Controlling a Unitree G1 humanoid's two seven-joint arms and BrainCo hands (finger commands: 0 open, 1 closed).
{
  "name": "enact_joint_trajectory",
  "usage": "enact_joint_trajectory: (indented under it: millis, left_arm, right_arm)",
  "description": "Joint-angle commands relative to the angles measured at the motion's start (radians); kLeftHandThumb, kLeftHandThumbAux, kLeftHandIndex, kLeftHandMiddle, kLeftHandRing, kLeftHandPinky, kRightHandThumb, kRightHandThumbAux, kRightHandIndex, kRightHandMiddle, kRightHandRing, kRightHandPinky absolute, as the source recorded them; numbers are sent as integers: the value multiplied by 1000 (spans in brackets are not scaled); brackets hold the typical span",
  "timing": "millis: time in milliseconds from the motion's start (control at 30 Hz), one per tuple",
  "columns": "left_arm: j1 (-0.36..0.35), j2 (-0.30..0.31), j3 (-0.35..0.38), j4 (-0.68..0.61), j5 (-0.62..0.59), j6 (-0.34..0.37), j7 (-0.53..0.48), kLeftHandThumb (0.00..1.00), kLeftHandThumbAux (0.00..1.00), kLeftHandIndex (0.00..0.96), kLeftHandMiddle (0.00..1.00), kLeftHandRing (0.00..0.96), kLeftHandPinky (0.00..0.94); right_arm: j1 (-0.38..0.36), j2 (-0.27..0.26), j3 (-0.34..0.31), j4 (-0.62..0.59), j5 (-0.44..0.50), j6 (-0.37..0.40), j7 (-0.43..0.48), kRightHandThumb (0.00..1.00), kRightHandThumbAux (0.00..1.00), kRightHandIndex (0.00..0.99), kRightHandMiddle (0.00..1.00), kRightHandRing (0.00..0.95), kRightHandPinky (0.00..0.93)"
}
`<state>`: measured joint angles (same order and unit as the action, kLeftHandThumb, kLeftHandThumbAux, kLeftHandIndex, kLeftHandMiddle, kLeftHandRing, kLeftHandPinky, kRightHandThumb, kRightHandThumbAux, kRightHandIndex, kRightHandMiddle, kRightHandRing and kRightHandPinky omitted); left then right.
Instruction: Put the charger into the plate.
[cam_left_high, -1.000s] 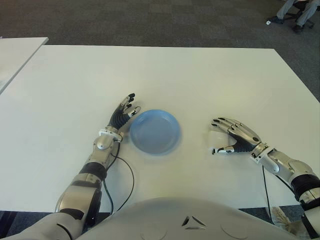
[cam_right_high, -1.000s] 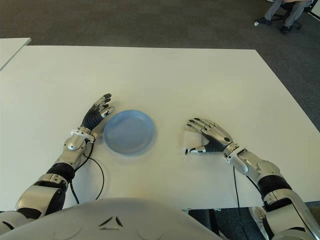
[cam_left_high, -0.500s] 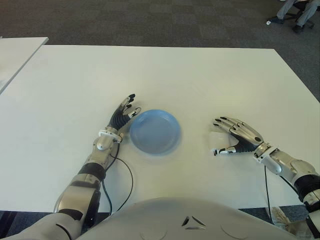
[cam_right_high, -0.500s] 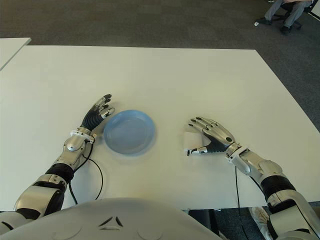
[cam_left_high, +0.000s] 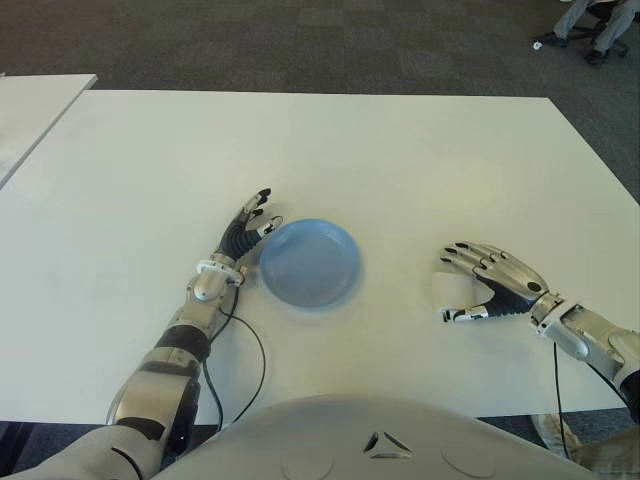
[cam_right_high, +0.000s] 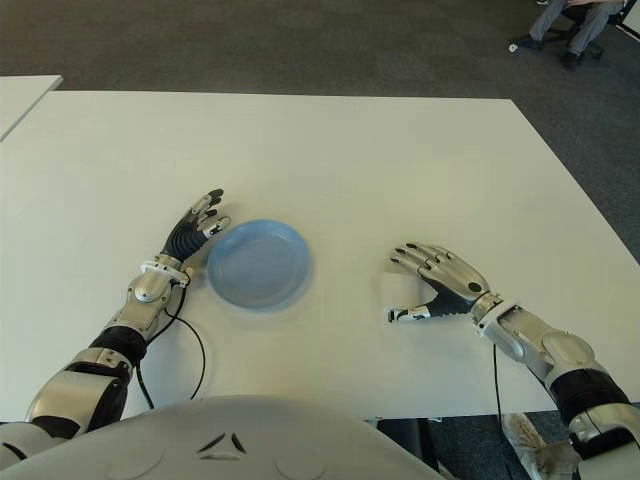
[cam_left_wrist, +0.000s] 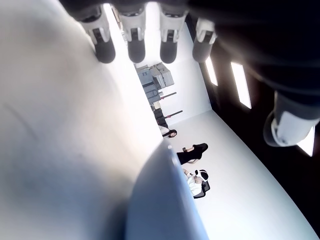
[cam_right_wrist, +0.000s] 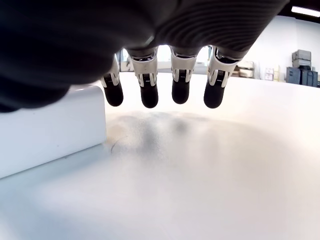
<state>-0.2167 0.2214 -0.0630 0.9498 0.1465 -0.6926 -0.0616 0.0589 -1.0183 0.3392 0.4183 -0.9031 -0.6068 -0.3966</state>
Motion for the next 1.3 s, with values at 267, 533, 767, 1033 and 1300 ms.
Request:
enact_joint_trajectory:
  millis: [267,533,767,1033,1300]
  left_arm:
    - [64,-5,-31,83,61,61,40,0,425,0,61,60,69]
    - [69,10,-60,75,114,52,102,0,470,0,69,67,57]
    - [70,20,-77,71,142,73,138,0,508,2,80,76,67]
    - [71,32,-99,65,159,74,169,0,514,9,88,87,82]
    - [73,37,-109,63,167,71,177,0,512,21,94,90,80]
  right_arm:
    - [115,-72,-60,-150,-88,80,-20,183,153,0,0,0,0]
    - [153,-87,-82,-186,-147,119,-79,182,157,0,0,0,0]
    - [179,-90,-84,-199,-198,165,-112,165,164,0,0,0,0]
    - [194,-85,-90,-199,-194,179,-121,149,162,0,0,0,0]
    - [198,-81,-98,-191,-177,173,-129,151,160,0,0,0,0]
